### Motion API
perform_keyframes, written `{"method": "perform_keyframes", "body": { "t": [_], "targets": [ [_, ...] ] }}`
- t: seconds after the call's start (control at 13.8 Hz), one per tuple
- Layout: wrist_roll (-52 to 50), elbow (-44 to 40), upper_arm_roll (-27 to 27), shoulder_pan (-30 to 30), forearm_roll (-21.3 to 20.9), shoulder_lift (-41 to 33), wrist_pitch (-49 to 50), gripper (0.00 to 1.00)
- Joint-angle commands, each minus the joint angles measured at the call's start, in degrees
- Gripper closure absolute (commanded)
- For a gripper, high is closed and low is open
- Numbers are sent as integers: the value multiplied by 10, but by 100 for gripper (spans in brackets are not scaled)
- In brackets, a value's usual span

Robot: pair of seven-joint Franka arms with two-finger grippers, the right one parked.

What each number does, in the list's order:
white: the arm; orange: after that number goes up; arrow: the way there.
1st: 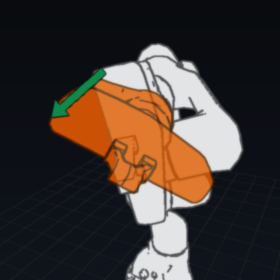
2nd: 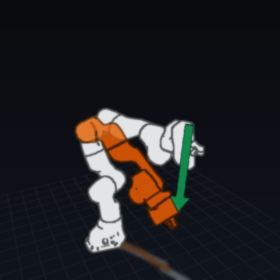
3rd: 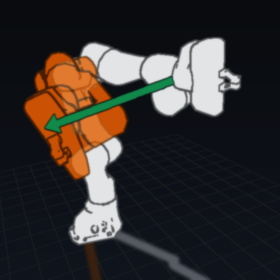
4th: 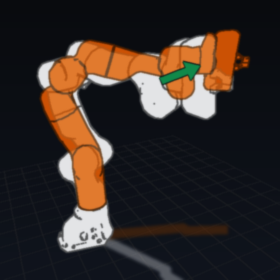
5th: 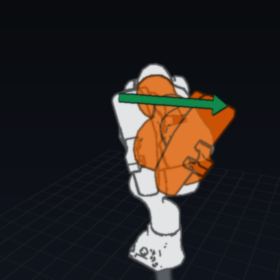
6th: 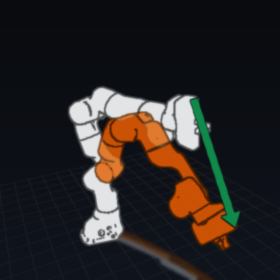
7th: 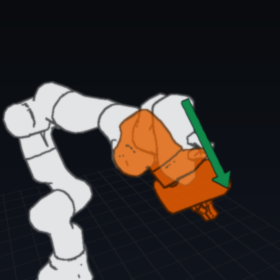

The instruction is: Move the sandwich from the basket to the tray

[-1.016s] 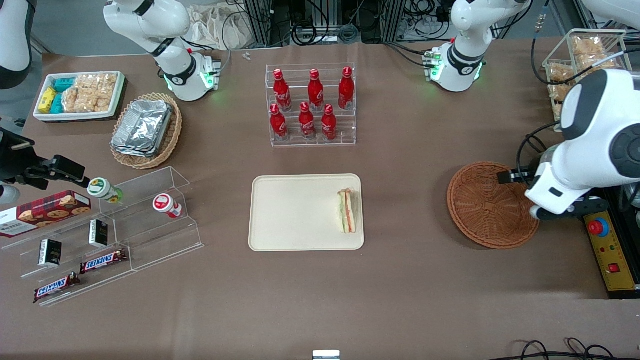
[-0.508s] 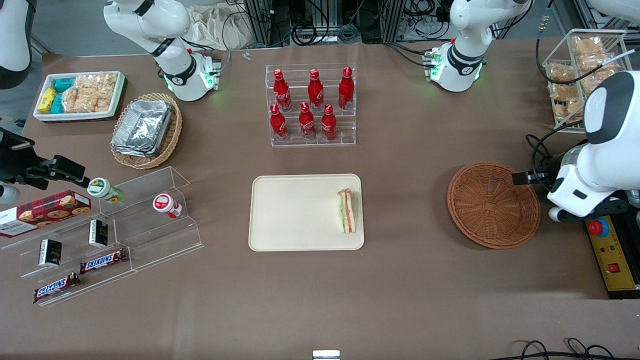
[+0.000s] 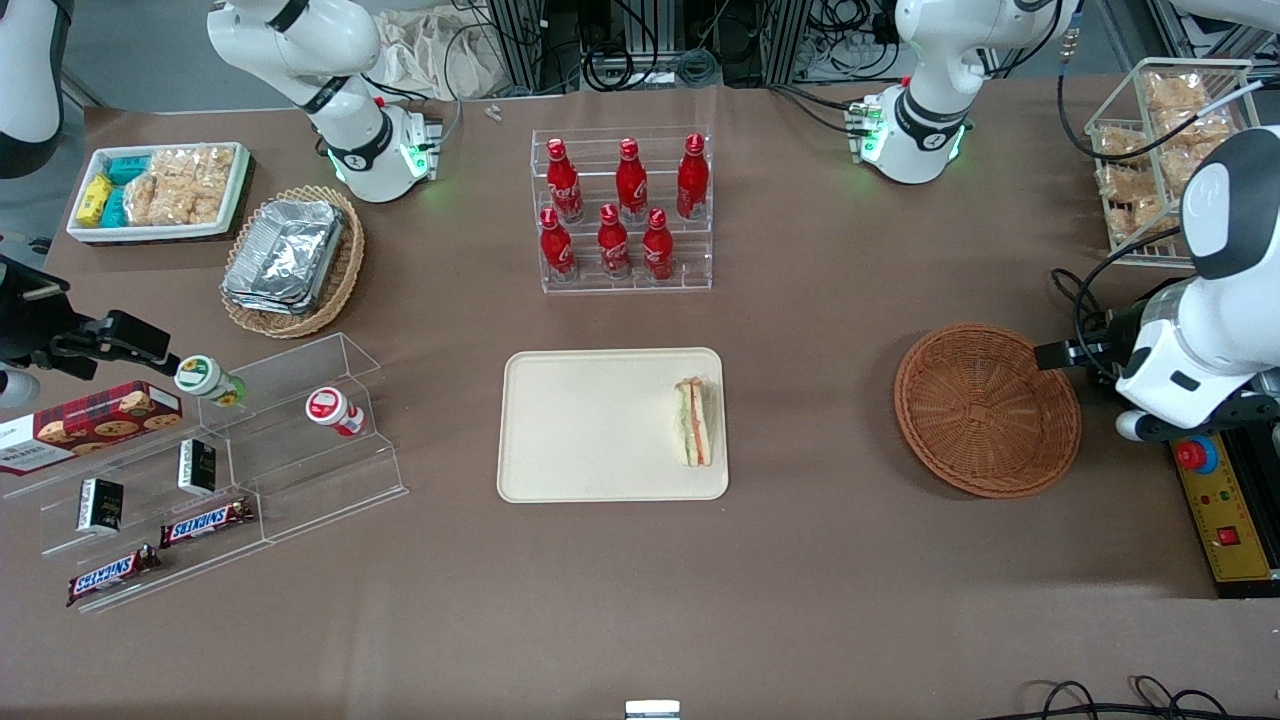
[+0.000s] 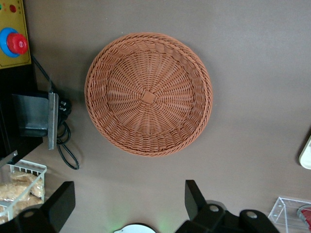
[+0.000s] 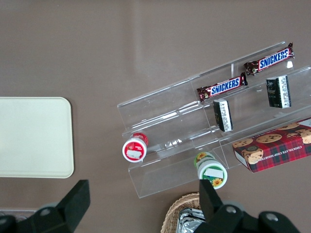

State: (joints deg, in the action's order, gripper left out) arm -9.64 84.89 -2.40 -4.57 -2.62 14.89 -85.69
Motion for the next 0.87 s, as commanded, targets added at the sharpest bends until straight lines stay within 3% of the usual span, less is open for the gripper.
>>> {"method": "perform_keyframes", "body": {
  "t": [0.0, 0.29, 0.8],
  "targets": [
    [55, 8, -16, 0, 14, -7, -14, 0],
    [86, 1, 45, 65, 19, -4, -17, 0],
    [80, -42, 49, 62, 19, 16, -12, 0]
  ]
}}
